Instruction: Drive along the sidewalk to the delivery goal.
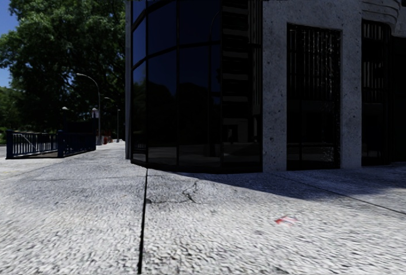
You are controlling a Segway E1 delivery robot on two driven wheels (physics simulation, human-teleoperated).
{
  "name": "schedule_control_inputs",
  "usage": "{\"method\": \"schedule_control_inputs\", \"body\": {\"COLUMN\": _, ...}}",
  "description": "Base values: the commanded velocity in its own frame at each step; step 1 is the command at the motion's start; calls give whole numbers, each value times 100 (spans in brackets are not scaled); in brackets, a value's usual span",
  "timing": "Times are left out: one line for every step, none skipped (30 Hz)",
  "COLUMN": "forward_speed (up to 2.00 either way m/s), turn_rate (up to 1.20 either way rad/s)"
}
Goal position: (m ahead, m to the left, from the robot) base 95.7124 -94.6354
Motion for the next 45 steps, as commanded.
{"method": "schedule_control_inputs", "body": {"forward_speed": 200, "turn_rate": -105}}
{"method": "schedule_control_inputs", "body": {"forward_speed": 200, "turn_rate": -105}}
{"method": "schedule_control_inputs", "body": {"forward_speed": 200, "turn_rate": -106}}
{"method": "schedule_control_inputs", "body": {"forward_speed": 200, "turn_rate": -106}}
{"method": "schedule_control_inputs", "body": {"forward_speed": 200, "turn_rate": -106}}
{"method": "schedule_control_inputs", "body": {"forward_speed": 200, "turn_rate": -106}}
{"method": "schedule_control_inputs", "body": {"forward_speed": 200, "turn_rate": -106}}
{"method": "schedule_control_inputs", "body": {"forward_speed": 200, "turn_rate": -106}}
{"method": "schedule_control_inputs", "body": {"forward_speed": 200, "turn_rate": -105}}
{"method": "schedule_control_inputs", "body": {"forward_speed": 200, "turn_rate": -105}}
{"method": "schedule_control_inputs", "body": {"forward_speed": 200, "turn_rate": -105}}
{"method": "schedule_control_inputs", "body": {"forward_speed": 200, "turn_rate": -105}}
{"method": "schedule_control_inputs", "body": {"forward_speed": 200, "turn_rate": -105}}
{"method": "schedule_control_inputs", "body": {"forward_speed": 200, "turn_rate": -105}}
{"method": "schedule_control_inputs", "body": {"forward_speed": 200, "turn_rate": -105}}
{"method": "schedule_control_inputs", "body": {"forward_speed": 200, "turn_rate": -105}}
{"method": "schedule_control_inputs", "body": {"forward_speed": 200, "turn_rate": -105}}
{"method": "schedule_control_inputs", "body": {"forward_speed": 200, "turn_rate": -105}}
{"method": "schedule_control_inputs", "body": {"forward_speed": 200, "turn_rate": -105}}
{"method": "schedule_control_inputs", "body": {"forward_speed": 200, "turn_rate": -105}}
{"method": "schedule_control_inputs", "body": {"forward_speed": 200, "turn_rate": -105}}
{"method": "schedule_control_inputs", "body": {"forward_speed": 200, "turn_rate": -105}}
{"method": "schedule_control_inputs", "body": {"forward_speed": 200, "turn_rate": -105}}
{"method": "schedule_control_inputs", "body": {"forward_speed": 200, "turn_rate": -105}}
{"method": "schedule_control_inputs", "body": {"forward_speed": 200, "turn_rate": -105}}
{"method": "schedule_control_inputs", "body": {"forward_speed": 200, "turn_rate": -105}}
{"method": "schedule_control_inputs", "body": {"forward_speed": 200, "turn_rate": -105}}
{"method": "schedule_control_inputs", "body": {"forward_speed": 200, "turn_rate": -105}}
{"method": "schedule_control_inputs", "body": {"forward_speed": 200, "turn_rate": -105}}
{"method": "schedule_control_inputs", "body": {"forward_speed": 200, "turn_rate": -105}}
{"method": "schedule_control_inputs", "body": {"forward_speed": 200, "turn_rate": -105}}
{"method": "schedule_control_inputs", "body": {"forward_speed": 200, "turn_rate": -105}}
{"method": "schedule_control_inputs", "body": {"forward_speed": 200, "turn_rate": -105}}
{"method": "schedule_control_inputs", "body": {"forward_speed": 200, "turn_rate": -105}}
{"method": "schedule_control_inputs", "body": {"forward_speed": 200, "turn_rate": -105}}
{"method": "schedule_control_inputs", "body": {"forward_speed": 200, "turn_rate": -105}}
{"method": "schedule_control_inputs", "body": {"forward_speed": 200, "turn_rate": -105}}
{"method": "schedule_control_inputs", "body": {"forward_speed": 200, "turn_rate": -105}}
{"method": "schedule_control_inputs", "body": {"forward_speed": 200, "turn_rate": -105}}
{"method": "schedule_control_inputs", "body": {"forward_speed": 200, "turn_rate": -105}}
{"method": "schedule_control_inputs", "body": {"forward_speed": 200, "turn_rate": -105}}
{"method": "schedule_control_inputs", "body": {"forward_speed": 200, "turn_rate": -105}}
{"method": "schedule_control_inputs", "body": {"forward_speed": 200, "turn_rate": -105}}
{"method": "schedule_control_inputs", "body": {"forward_speed": 200, "turn_rate": -105}}
{"method": "schedule_control_inputs", "body": {"forward_speed": 200, "turn_rate": -105}}
